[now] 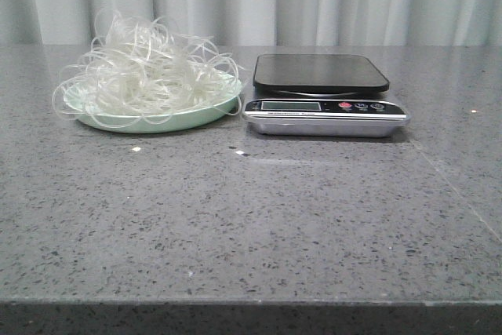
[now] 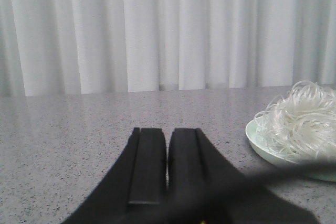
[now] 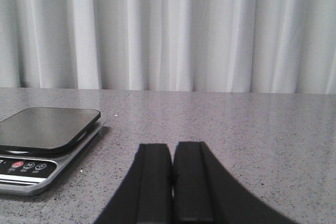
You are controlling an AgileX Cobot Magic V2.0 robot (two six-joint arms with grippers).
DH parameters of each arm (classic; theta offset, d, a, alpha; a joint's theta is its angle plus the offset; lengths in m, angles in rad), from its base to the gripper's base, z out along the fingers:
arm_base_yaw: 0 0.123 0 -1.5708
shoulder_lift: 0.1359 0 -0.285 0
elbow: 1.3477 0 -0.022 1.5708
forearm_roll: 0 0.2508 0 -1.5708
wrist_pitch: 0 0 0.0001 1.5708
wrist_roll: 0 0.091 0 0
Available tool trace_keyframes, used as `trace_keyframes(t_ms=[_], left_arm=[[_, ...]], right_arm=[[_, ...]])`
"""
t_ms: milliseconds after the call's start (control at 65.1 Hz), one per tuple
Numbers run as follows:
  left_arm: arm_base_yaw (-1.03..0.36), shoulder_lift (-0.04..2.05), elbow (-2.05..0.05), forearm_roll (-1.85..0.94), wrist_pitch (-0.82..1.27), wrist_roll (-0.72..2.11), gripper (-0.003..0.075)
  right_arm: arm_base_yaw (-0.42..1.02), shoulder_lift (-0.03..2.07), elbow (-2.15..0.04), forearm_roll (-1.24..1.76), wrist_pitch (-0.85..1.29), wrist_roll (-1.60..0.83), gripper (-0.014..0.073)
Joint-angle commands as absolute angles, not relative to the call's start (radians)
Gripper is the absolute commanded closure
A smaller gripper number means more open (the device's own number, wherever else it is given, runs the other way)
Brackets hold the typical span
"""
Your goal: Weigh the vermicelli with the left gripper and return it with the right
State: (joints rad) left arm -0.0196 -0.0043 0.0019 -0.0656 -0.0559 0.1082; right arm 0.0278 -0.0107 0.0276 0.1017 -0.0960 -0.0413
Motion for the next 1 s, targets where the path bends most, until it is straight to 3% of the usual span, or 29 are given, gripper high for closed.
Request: trace_keyframes(t_ms=[0, 553, 983], left_arm=[[-0.028, -0.024, 0.010, -0.067, -0.140, 0.099, 0.0586], [-0.028, -0.022, -0.078, -0.123, -0.192, 0.099, 0.0586], [-0.034, 0.263, -0.568, -0.159, 0.262, 0.099, 0.0586]], right_arm=[[0.023, -0.027, 0.020, 0.102, -0.182, -0.048, 0.0436], [0.023, -0.027, 0.020, 0.102, -0.182, -0.048, 0.0436], [0.023, -0.027, 0.020, 0.102, -0.182, -0.048, 0.0436]])
